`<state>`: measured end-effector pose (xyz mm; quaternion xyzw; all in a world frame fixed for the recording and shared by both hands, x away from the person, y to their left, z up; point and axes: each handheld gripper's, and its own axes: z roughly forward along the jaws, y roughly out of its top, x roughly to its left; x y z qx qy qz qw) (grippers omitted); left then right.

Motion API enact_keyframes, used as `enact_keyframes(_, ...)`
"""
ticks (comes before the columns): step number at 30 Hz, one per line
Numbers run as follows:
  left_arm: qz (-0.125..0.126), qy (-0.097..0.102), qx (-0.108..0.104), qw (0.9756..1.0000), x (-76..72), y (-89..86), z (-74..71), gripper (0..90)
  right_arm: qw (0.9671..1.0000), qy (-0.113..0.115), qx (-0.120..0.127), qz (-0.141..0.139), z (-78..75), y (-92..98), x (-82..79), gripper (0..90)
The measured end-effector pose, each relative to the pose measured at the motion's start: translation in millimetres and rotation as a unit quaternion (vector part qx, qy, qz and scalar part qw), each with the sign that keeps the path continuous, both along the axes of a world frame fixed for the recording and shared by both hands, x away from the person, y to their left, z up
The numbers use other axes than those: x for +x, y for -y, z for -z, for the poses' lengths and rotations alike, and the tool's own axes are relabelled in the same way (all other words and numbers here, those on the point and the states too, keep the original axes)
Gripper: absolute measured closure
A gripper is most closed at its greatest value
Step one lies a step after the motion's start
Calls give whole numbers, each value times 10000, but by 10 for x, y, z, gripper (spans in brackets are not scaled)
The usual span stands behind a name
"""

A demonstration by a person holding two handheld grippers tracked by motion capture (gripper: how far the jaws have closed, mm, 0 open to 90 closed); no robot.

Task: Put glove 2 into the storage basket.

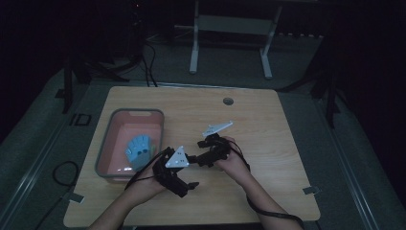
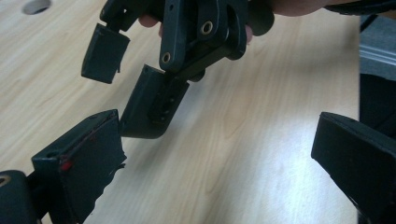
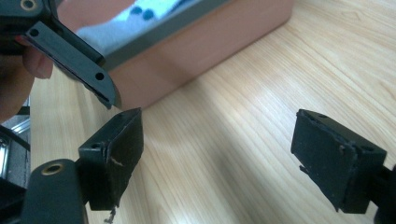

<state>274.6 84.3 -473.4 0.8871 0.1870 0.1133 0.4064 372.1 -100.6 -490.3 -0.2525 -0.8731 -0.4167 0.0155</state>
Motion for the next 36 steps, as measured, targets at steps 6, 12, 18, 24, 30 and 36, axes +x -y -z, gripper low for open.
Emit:
enact_keyframes(6, 154, -74, 19, 9999, -9, 120, 95, 25, 10000, -83, -3, 35, 75, 220, -57, 170)
enact_keyframes(12, 320, -76, 52, 9994, -25, 262, 174, 25, 9999, -66, -5, 83, 192, 431, -106, 167)
enact_keyframes(18, 483, -140, 73, 9987, -25, 354, 276, 25, 9995, -112, -109, 291, 318, 611, -109, 162)
enact_keyframes(24, 597, -190, 109, 9980, -22, 435, 427, 25, 9993, -135, -171, 319, 412, 720, -133, 151)
enact_keyframes(30, 708, -177, 60, 9973, -30, 525, 566, 25, 9988, -72, -275, 398, 487, 817, -178, 158)
enact_keyframes(36, 710, -163, 61, 9973, -48, 546, 667, 26, 9979, 210, -331, 523, 520, 950, -216, 140)
